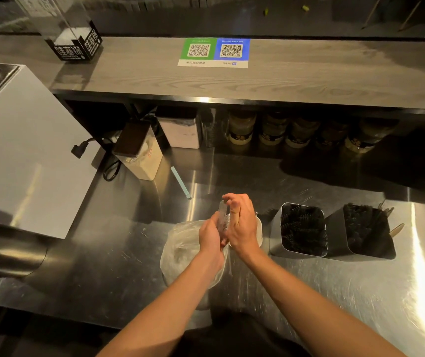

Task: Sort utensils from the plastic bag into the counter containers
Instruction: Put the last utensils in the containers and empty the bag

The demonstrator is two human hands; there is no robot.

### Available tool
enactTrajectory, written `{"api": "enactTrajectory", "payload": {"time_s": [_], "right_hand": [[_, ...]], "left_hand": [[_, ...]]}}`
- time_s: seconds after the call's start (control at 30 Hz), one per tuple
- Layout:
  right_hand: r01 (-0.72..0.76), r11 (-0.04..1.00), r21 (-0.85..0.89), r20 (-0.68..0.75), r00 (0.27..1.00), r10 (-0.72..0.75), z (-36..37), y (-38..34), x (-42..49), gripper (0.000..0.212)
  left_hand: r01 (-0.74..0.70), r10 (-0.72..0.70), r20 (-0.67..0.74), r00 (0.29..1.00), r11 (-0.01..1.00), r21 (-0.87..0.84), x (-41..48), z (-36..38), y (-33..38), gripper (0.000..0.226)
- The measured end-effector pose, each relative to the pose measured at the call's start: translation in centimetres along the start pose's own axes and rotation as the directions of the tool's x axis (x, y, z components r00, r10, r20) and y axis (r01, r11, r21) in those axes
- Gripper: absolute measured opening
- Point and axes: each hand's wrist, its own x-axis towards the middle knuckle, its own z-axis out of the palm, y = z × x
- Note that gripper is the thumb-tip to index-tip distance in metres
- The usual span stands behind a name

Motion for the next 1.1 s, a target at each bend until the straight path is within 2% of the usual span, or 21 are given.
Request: {"api": "enactTrajectory", "payload": {"time_s": [0.13, 0.23, 0.3, 0.4, 0.5, 0.73, 0.93, 1.0, 1.1], "right_hand": [[-0.031, 0.993, -0.117, 0.003, 0.999, 0.032, -0.4, -0.1, -0.3, 0.070], [-0.159, 0.974, -0.164, 0.055, 0.984, 0.170, -1.0, -0.2, -0.3, 0.037], [-0.236, 0.958, -0.164, 0.077, 0.965, 0.251, -1.6, 0.1, -0.2, 0.023], [-0.312, 0.938, -0.150, 0.137, 0.933, 0.332, -2.6, 0.3, -0.3, 0.019], [-0.317, 0.945, -0.073, 0.109, 0.940, 0.324, -3.4, 0.6, -0.4, 0.010], [-0.343, 0.939, -0.026, 0.062, 0.937, 0.344, -4.4, 2.0, -1.4, 0.020], [-0.357, 0.931, -0.074, 0.121, 0.924, 0.364, -5.5, 2.2, -0.4, 0.030], [-0.350, 0.934, -0.079, 0.124, 0.926, 0.357, -5.7, 2.3, -0.2, 0.029], [-0.333, 0.936, -0.114, 0.106, 0.933, 0.344, -5.8, 2.1, 0.0, 0.029]], "left_hand": [[-0.081, 0.090, -0.081, 0.993, 0.991, 0.111, 0.2, 0.5, 0.0, 0.022], [-0.145, 0.166, -0.118, 0.979, 0.974, 0.173, 0.1, 0.8, -0.1, 0.018], [-0.182, 0.207, -0.114, 0.972, 0.963, 0.200, 0.1, 0.9, -0.2, 0.018], [-0.220, 0.248, -0.106, 0.963, 0.950, 0.222, 0.0, 1.1, -0.5, 0.017], [-0.200, 0.226, -0.095, 0.970, 0.953, 0.226, -0.3, 1.6, -1.5, 0.020], [-0.246, 0.284, -0.087, 0.955, 0.921, 0.303, -0.9, 2.7, -2.1, 0.021], [-0.196, 0.199, 0.014, 0.980, 0.950, 0.244, -1.3, 2.6, -2.0, 0.027], [-0.217, 0.209, 0.061, 0.976, 0.928, 0.304, -0.8, 2.3, -1.8, 0.031], [-0.317, 0.290, 0.130, 0.948, 0.827, 0.465, -0.3, 1.9, -1.4, 0.033]]}}
